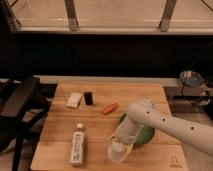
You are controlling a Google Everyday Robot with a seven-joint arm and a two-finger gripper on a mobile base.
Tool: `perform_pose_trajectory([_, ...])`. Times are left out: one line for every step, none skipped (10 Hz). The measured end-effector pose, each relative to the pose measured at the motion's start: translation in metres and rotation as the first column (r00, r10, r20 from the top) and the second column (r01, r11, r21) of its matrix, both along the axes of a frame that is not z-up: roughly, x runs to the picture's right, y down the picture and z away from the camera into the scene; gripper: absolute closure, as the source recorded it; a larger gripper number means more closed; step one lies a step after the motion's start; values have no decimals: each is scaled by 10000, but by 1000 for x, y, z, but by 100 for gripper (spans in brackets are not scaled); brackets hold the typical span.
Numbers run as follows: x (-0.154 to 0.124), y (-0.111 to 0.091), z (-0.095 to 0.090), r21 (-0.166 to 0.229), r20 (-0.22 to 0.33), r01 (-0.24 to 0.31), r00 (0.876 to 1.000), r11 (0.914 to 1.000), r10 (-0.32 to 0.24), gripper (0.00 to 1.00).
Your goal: Place the ceramic cup over the eraser
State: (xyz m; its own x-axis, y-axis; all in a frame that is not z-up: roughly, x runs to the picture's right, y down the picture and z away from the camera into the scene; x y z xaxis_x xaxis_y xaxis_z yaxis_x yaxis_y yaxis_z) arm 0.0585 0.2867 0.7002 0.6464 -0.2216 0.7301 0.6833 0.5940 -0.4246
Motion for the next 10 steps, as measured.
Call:
perform_pose_trajectory([0,0,-1,7,15,29,10000,10000,-29,52])
perform_pose_trajectory([1,-2,-1,23,0,12,10000,10000,-12,59])
perform_pose_trajectory([2,-3,-1,38,-16,12,10000,10000,-12,73])
perform_pose_trajectory([2,-3,-1,24,-8,34,10000,10000,-34,82])
perform_pose_trajectory([2,-4,-2,77,-14,84,10000,9999,-84,90])
perform_pose_trajectory([-2,-12,-6,315,14,168,9999,9994,-169,98])
perform_pose_trajectory([-9,-23,-12,594,87,223,9997,9980,-229,100])
perform_pose_trajectory([-17,-40,-23,924,179,233,9995,9954,-251,100])
perform_pose_trajectory([-21,-54,-32,1181,253,224,9994,9927,-256,100])
perform_pose_trajectory([-28,-73,-45,1536,435,238,9986,9879,-308,97])
